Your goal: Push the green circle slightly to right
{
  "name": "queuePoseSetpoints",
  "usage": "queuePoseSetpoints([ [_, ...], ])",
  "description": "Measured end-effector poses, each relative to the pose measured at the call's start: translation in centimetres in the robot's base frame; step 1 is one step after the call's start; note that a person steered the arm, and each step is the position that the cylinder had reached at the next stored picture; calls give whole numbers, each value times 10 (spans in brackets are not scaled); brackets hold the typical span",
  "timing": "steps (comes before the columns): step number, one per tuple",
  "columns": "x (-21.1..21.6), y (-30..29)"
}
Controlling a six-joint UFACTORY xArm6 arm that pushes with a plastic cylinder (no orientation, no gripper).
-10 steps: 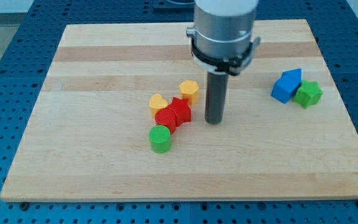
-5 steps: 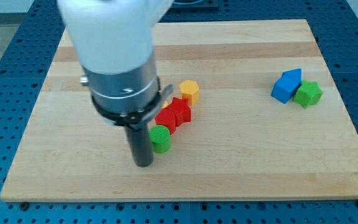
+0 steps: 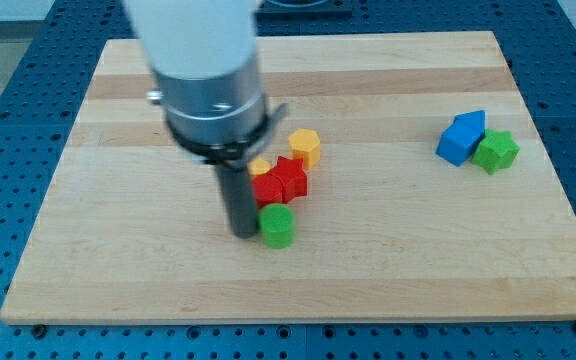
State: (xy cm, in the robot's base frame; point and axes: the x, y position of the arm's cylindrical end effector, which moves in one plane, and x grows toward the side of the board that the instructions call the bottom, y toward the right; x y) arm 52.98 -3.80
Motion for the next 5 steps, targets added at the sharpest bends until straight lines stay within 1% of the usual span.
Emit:
queuePoseSetpoints([
  [1,-1,96],
  [2,-9,153],
  [4,-9,146],
  [5,9,124],
])
